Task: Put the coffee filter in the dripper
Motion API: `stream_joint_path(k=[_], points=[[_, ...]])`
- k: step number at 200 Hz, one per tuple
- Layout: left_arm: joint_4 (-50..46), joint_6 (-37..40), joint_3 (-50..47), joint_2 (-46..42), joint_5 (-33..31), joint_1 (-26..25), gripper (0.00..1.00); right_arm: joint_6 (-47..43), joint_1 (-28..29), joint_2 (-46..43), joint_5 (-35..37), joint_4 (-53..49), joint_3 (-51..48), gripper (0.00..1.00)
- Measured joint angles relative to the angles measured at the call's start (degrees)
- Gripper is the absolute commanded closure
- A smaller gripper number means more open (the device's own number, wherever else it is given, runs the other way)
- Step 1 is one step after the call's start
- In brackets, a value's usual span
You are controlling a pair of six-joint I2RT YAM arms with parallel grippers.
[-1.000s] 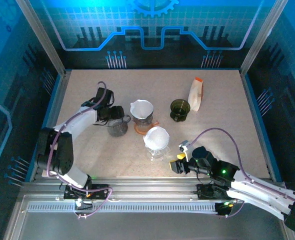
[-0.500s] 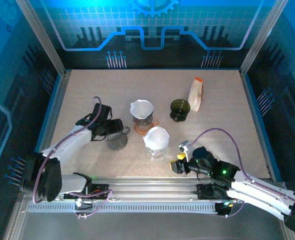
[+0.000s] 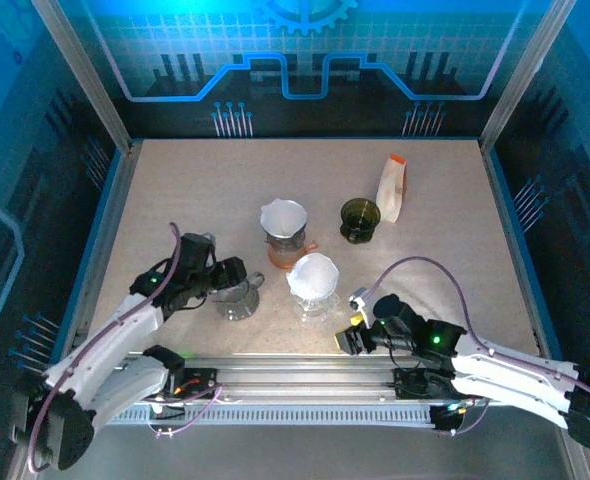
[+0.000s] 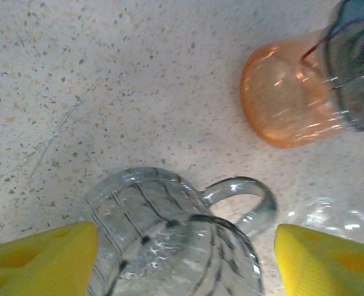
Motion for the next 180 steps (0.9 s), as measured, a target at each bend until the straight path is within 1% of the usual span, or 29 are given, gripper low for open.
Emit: stream_joint_path(k=[20, 56, 101, 180], points=[[-0.9, -1.3, 0.1, -3.2, 0.1, 0.0, 0.21, -0.7, 0.4, 3.3, 0.2, 2.4, 0.4, 0.39], [-2.8, -3.2, 0.1, -5.2, 0.3, 0.0, 0.21, -2.3, 0.4, 9.8, 0.2, 7.5, 2.5, 0.51], [-5.5, -4.5, 0.4, -10.3, 0.5, 0.0, 0.20, -4.1, 0.5, 12.9, 0.7, 12.0, 3.4, 0.64], [-6.2, -6.3, 0.6, -10.8, 0.9, 0.0, 0.20, -7.9, 0.5, 16.4, 0.6, 15.5, 4.5, 0.75]])
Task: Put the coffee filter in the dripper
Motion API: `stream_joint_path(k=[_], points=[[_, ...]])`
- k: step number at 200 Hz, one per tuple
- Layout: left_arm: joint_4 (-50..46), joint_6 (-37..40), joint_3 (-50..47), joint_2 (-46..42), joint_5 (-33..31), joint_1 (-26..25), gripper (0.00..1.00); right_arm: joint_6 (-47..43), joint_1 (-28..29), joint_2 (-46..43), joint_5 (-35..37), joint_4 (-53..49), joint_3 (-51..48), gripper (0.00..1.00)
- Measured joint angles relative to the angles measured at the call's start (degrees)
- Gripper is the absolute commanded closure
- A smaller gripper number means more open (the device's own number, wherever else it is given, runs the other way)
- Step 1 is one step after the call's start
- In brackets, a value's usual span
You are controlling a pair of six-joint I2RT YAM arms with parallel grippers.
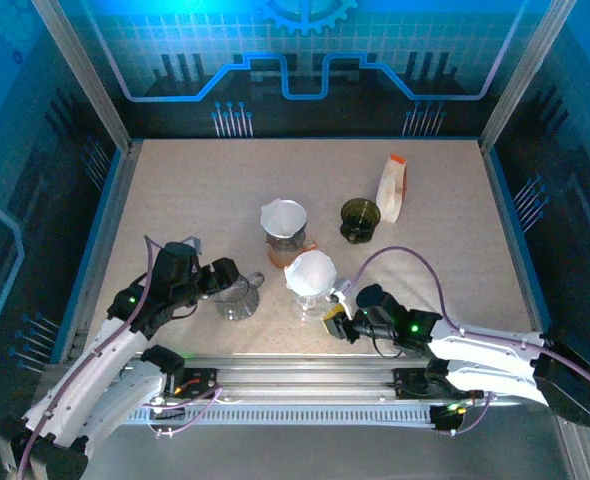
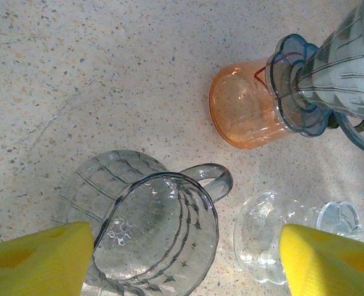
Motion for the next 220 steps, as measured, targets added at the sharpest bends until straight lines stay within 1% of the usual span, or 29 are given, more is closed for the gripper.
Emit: stream_joint_path(k=[24, 57, 102, 163, 220], points=[[0.0, -0.6, 0.0, 0.0, 0.1, 0.0, 0.20, -0.9, 0.0, 0.9, 0.0, 1.3, 0.0, 0.78], [0.0, -1.1, -0.1, 0.0, 0.9, 0.0, 0.20, -1.4, 0.0, 1.7, 0.0, 2.4, 0.0, 0.78], [0.0, -1.2, -1.0, -0.2, 1.1, 0.0, 0.20, -1.9, 0.0, 3.0, 0.0, 4.6, 0.0, 0.83], [0.1, -1.2, -1.1, 0.1, 1.3, 0.0, 0.20, -2.9, 0.0, 4.7, -0.2, 7.0, 0.0, 0.84], [0.0, -2.8, -1.4, 0.0, 1.3, 0.0, 0.21, -4.2, 0.0, 9.1, -0.7, 9.8, 1.7, 0.85]])
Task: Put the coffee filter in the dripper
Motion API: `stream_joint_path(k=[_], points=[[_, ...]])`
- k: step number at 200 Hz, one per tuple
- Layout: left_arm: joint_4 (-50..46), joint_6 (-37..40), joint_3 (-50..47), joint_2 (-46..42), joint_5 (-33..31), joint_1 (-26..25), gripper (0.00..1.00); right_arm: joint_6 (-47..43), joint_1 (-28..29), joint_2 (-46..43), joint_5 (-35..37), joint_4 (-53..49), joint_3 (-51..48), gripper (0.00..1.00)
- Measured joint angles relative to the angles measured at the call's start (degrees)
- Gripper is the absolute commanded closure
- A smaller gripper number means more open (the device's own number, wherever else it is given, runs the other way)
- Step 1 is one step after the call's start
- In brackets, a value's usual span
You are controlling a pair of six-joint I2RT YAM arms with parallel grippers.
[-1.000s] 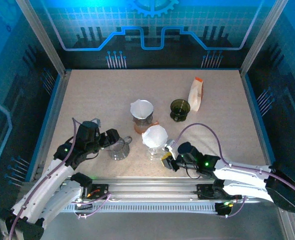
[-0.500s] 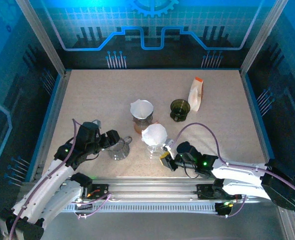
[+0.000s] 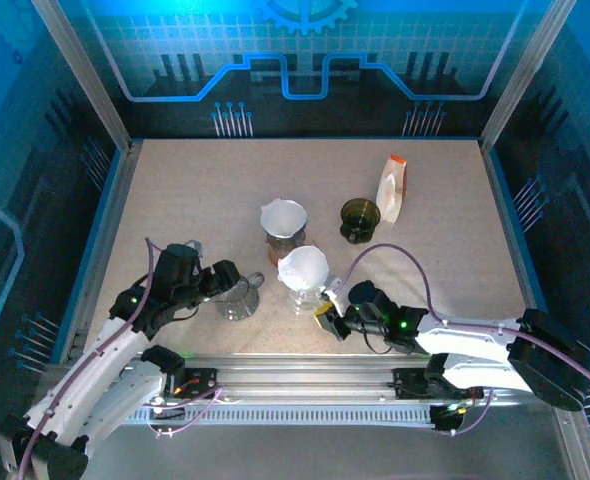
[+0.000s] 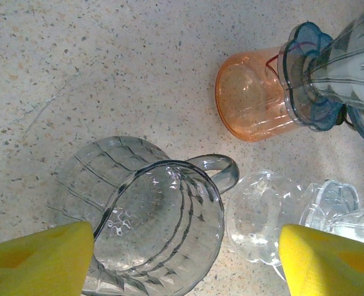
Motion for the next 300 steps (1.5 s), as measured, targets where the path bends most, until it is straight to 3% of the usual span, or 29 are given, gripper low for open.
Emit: stream_joint_path(k=[36, 79, 151, 188, 300], points=[[-1.7, -1.7, -0.7, -2.4, -0.5, 1.1, 0.27, -0.5, 0.0, 4.1, -0.3, 2.1, 2.0, 0.84], [-2.2, -3.1, -2.2, -2.7, -1.5, 7.4, 0.31, -0.7, 0.0, 9.4, -1.3, 5.6, 4.4, 0.84], [10.7, -4.5, -4.4, 11.7, -4.9, 10.6, 0.24, -0.7, 0.0, 14.6, -1.6, 9.3, 6.9, 0.85], [15.5, -4.6, -4.5, 17.2, -5.0, 11.0, 0.32, -0.7, 0.0, 17.0, -1.9, 10.0, 8.8, 0.84], [16.2, -6.9, -11.0, 11.3, -4.3, 12.5, 0.33, -0.6, 1.0, 24.9, -1.6, 10.0, 16.5, 0.83]])
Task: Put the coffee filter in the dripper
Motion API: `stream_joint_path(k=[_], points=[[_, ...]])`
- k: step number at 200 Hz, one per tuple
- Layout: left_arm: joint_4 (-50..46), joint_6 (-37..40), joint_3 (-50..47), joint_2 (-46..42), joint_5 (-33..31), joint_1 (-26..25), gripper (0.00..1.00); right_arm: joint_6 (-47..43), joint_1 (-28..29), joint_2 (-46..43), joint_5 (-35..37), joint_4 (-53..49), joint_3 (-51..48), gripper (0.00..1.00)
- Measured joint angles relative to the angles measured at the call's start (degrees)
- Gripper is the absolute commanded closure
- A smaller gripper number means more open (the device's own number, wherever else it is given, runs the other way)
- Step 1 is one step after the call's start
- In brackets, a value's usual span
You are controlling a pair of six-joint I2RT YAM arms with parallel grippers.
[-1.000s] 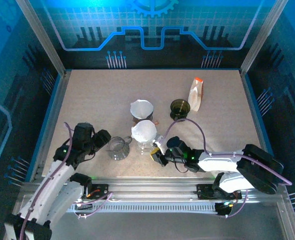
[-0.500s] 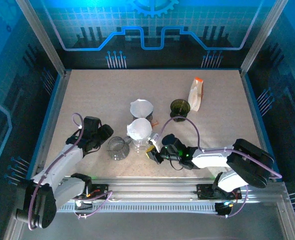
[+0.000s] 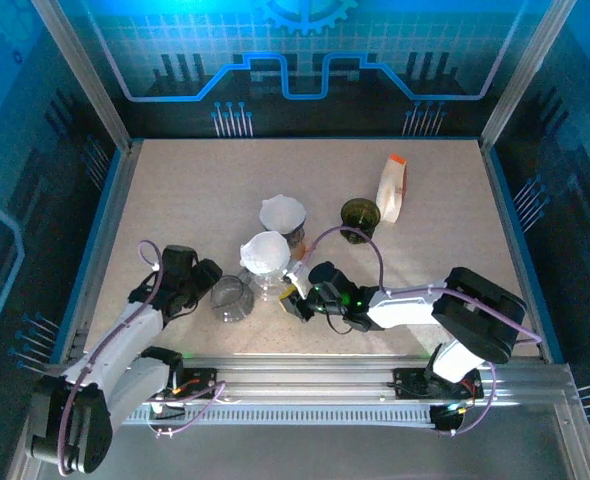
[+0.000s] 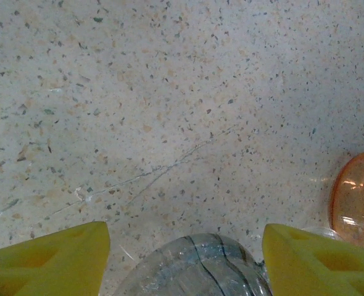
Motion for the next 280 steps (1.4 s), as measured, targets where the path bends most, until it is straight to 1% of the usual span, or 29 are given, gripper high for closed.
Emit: stream_joint_path(k=[37, 90, 112, 163, 190, 243, 280], points=[[-1.6, -1.5, -2.0, -5.2, 1.1, 0.0, 0.33, 0.0, 0.0, 2.9, 0.4, 0.3, 2.8, 0.83], [-7.6, -5.4, -4.3, -15.2, 1.5, 0.0, 0.33, 0.4, 0.3, 7.7, 1.2, 0.9, 7.8, 0.81], [-9.2, -6.5, -4.5, -16.9, 2.1, 0.0, 0.34, 0.4, 0.5, 9.7, 1.9, 0.8, 10.1, 0.80], [-9.8, -7.8, -5.8, -17.2, 3.0, 0.0, 0.36, 0.4, 0.5, 14.1, 3.0, 0.8, 15.1, 0.79], [-10.5, -8.0, -6.3, -17.5, 3.9, 0.0, 0.36, 0.4, 0.5, 15.9, 3.5, 0.8, 17.5, 0.75], [-11.8, -8.3, -7.1, -20.2, 4.5, 0.0, 0.36, 0.5, 0.5, 18.4, 3.7, 0.4, 20.0, 0.65], [-11.9, -8.7, -7.7, -20.4, 5.2, 0.0, 0.37, 0.7, 0.5, 18.4, 3.7, 0.4, 20.0, 0.54]])
